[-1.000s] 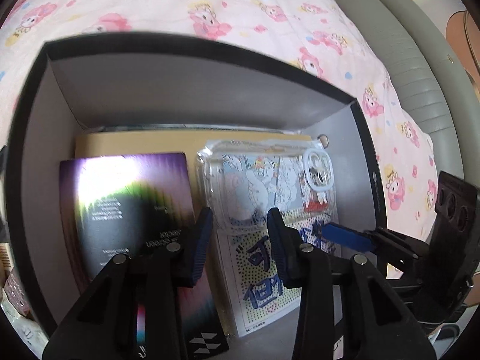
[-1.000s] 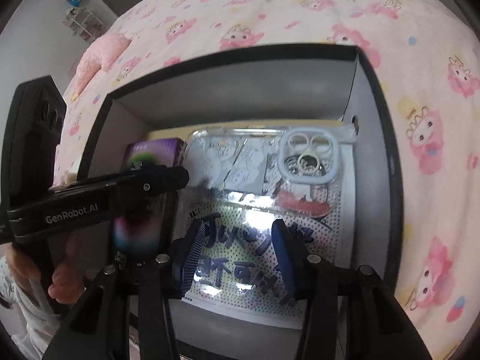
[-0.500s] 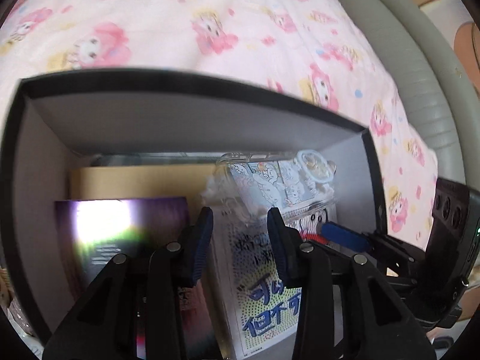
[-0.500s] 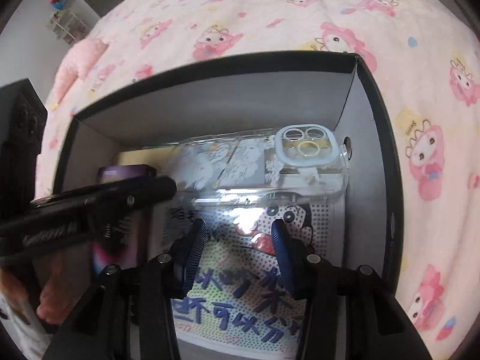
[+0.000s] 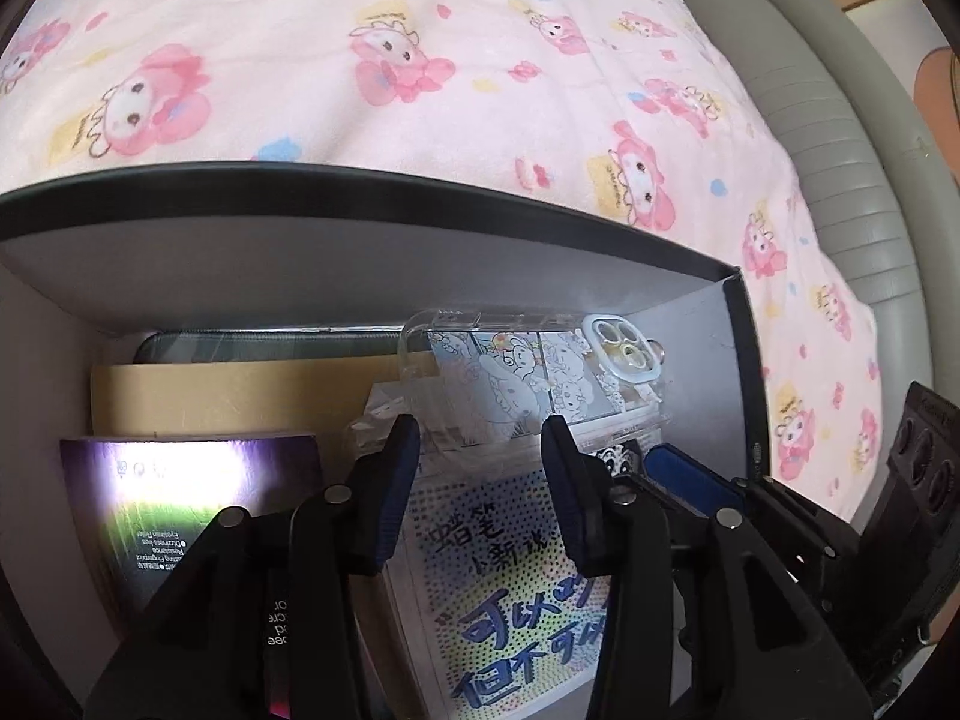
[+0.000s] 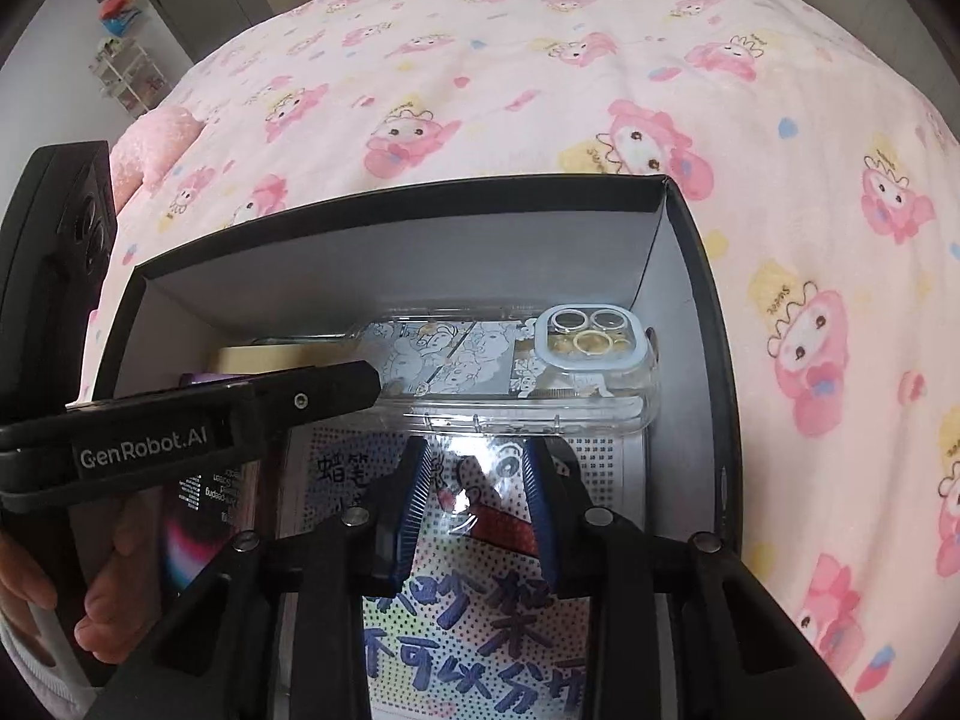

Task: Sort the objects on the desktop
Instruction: 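Open both grippers and withdraw them from the box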

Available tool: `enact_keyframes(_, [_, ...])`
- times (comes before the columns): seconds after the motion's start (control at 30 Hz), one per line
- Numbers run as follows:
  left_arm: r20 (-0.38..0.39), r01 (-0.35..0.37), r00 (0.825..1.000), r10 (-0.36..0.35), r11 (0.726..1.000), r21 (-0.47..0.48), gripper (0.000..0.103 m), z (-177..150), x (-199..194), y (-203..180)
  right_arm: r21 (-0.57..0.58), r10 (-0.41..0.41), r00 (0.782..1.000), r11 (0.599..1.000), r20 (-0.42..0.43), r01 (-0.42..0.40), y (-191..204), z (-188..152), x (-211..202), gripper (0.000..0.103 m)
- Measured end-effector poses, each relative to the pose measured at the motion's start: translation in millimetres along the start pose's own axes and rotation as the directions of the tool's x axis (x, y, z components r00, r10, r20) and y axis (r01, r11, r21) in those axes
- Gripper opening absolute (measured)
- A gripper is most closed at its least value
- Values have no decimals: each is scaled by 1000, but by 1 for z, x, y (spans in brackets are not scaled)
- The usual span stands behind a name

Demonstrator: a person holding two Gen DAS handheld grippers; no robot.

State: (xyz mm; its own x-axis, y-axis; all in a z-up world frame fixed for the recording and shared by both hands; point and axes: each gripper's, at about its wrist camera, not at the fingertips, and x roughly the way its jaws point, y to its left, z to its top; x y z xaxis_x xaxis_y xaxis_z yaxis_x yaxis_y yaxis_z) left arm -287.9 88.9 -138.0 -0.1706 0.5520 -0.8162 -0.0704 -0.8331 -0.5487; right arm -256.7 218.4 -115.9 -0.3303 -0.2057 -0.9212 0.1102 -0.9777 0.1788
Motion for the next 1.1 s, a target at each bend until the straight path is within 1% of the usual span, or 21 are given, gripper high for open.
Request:
enact_keyframes(0.03, [21, 3, 1000, -3, 1000, -13, 42, -1, -4, 3, 1, 1, 1000, 1000, 6, -1, 0, 0, 0, 28])
enact_keyframes(0.1, [47, -29, 998, 29, 1000, -3, 41, -1, -7, 3, 7, 6, 1000, 1000, 24, -6, 0, -1, -3, 28])
enact_keyframes(0.13, [38, -27, 999, 27, 1000, -1, 41, 0, -3, 3, 12, 1, 1000, 1000, 25, -1, 0, -1, -2, 28])
enact_keyframes(0.2, [9, 1, 1000, -1, 1000, -4, 41, 0, 4, 2, 19, -9, 1000, 1000, 7, 8, 0, 1, 5, 28])
enact_keyframes(0.27, [14, -32, 999, 31, 999, 36, 42, -2, 2, -5, 21, -17, 1000, 1000, -23, 17, 1, 3, 12, 28])
enact_keyframes(0.3, [16, -34, 999, 33, 998, 45, 43, -3, 1, -7, 20, -26, 999, 999, -33, 26, 2, 2, 14, 28])
enact_keyframes(0.33, [16, -25, 1000, 25, 999, 46, 47, -4, 0, -6, 16, -29, 999, 999, -37, 30, 2, 1, 16, 28])
enact_keyframes(0.43, [18, 9, 1000, -9, 1000, 24, 47, -3, -3, 0, 17, -34, 998, 999, -44, 35, 3, 0, 19, 28])
enact_keyframes(0.5, [43, 13, 999, -14, 1000, 19, 47, -6, -8, 1, 26, -24, 999, 999, -40, 25, 2, 0, 17, 28])
enact_keyframes(0.53, [69, -6, 998, 4, 1000, 23, 47, -9, -14, -1, 31, -17, 999, 999, -35, 18, 2, 0, 15, 28])
enact_keyframes(0.6, [135, -39, 990, 33, 998, 42, 47, -16, -28, -6, 43, -15, 1000, 999, -16, 16, 1, -1, 8, 28])
enact_keyframes(0.7, [180, -56, 983, 40, 995, 83, 47, -26, -43, -18, 77, -4, 1000, 997, 31, 2, -2, -4, -9, 30])
enact_keyframes(0.77, [195, -64, 980, 44, 993, 99, 47, -30, -49, -25, 100, -4, 997, 995, 77, -4, -4, -7, -23, 33])
enact_keyframes(0.87, [197, -64, 980, 38, 989, 130, 47, -37, -56, -35, 127, -26, 991, 992, 133, 9, -5, -11, -42, 34])
enact_keyframes(1.0, [218, -95, 975, 49, 974, 206, 49, -56, -69, -56, 109, -17, 988, 994, 155, 0, 1, -21, -63, 34])
enact_keyframes(1.03, [231, -100, 972, 51, 973, 208, 49, -65, -74, -59, 101, -17, 986, 995, 165, 0, 4, -26, -68, 34])
enact_keyframes(1.1, [294, -132, 953, 74, 975, 180, 48, -89, -87, -62, 95, -32, 982, 995, 186, 15, 11, -39, -80, 35])
